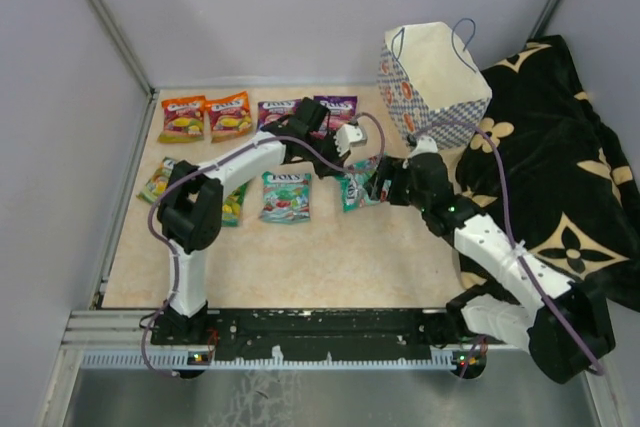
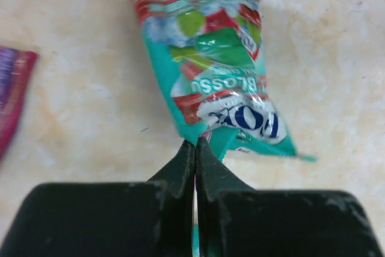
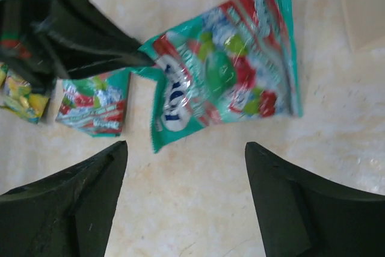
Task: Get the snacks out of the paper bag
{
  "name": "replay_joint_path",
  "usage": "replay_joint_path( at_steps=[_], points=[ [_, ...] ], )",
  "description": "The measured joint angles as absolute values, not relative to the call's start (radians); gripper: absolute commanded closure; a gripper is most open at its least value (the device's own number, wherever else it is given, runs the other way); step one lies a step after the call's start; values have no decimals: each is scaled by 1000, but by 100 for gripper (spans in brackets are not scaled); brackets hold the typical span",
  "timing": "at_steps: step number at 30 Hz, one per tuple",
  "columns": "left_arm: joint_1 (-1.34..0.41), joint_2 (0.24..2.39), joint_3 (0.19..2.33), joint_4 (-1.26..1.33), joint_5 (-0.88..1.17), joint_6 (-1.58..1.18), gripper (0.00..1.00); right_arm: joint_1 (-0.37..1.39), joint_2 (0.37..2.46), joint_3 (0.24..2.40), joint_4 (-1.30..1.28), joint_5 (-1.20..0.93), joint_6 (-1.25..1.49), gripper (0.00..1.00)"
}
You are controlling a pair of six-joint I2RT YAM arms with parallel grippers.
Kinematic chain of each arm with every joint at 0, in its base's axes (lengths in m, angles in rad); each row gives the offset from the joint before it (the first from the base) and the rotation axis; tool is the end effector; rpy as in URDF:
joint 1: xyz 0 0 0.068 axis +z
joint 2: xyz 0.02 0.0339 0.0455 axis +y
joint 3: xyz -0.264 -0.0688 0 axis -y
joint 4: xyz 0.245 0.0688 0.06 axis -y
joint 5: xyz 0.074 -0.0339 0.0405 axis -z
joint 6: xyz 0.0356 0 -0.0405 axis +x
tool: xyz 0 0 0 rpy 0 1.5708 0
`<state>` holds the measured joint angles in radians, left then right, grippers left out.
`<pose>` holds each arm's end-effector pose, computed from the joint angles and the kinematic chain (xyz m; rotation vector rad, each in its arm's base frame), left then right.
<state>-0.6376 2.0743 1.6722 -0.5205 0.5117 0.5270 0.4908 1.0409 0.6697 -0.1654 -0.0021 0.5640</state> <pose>0.3590 -0.2877 0.2203 1.5217 1.9209 -0.6829 0.2036 0.1089 0.2523 0.0782 2.1707 0.6237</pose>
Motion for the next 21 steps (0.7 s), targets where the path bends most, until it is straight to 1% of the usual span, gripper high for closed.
replay_joint_path(
  at_steps=[1, 2, 3, 4, 5, 6, 9, 10, 11, 12, 13, 15, 16, 17, 18, 19, 20, 21],
  points=[
    [-632, 2042, 1643, -500, 521, 562, 85, 490, 1062, 697, -165, 17, 544, 18],
    [-625, 2011, 1610, -466, 518, 591, 67, 489, 1090, 722, -164, 31, 531, 18],
    [-619, 1985, 1581, -423, 506, 615, 41, 485, 1122, 739, -161, 40, 520, 18],
    [-612, 1958, 1545, -356, 477, 641, 6, 479, 1162, 757, -157, 46, 512, 17],
    [-608, 1947, 1526, -309, 455, 661, 1, 473, 1203, 771, -153, 47, 506, 17],
    [-603, 1939, 1502, -238, 415, 664, 0, 461, 1254, 783, -142, 47, 500, 17],
    [-592, 1939, 1451, -78, 314, 651, 0, 418, 1350, 788, -118, 33, 498, 18],
    [-588, 1938, 1428, -26, 279, 638, 0, 403, 1370, 788, -110, 29, 498, 20],
    [-587, 1937, 1413, 5, 260, 618, 0, 390, 1390, 788, -99, 22, 498, 24],
    [-585, 1933, 1394, 37, 237, 585, 2, 375, 1408, 788, -84, 11, 497, 31],
    [-582, 1929, 1382, 47, 222, 542, 12, 367, 1420, 788, -69, -1, 496, 39],
    [-581, 1926, 1378, 50, 200, 424, 36, 354, 1443, 788, -23, -22, 490, 58],
    [-581, 1925, 1383, 46, 199, 360, 44, 352, 1454, 788, 4, -33, 487, 67],
    [-581, 1925, 1389, 41, 203, 303, 58, 352, 1465, 788, 26, -44, 480, 76],
    [-583, 1926, 1396, 38, 212, 243, 71, 352, 1477, 789, 49, -53, 477, 84],
    [-586, 1926, 1401, 38, 218, 173, 80, 352, 1493, 795, 68, -62, 475, 91],
    [-590, 1926, 1403, 47, 223, 117, 88, 352, 1510, 804, 83, -71, 468, 94],
    [-597, 1926, 1401, 64, 228, 60, 93, 352, 1531, 816, 99, -80, 465, 98]
  ],
)
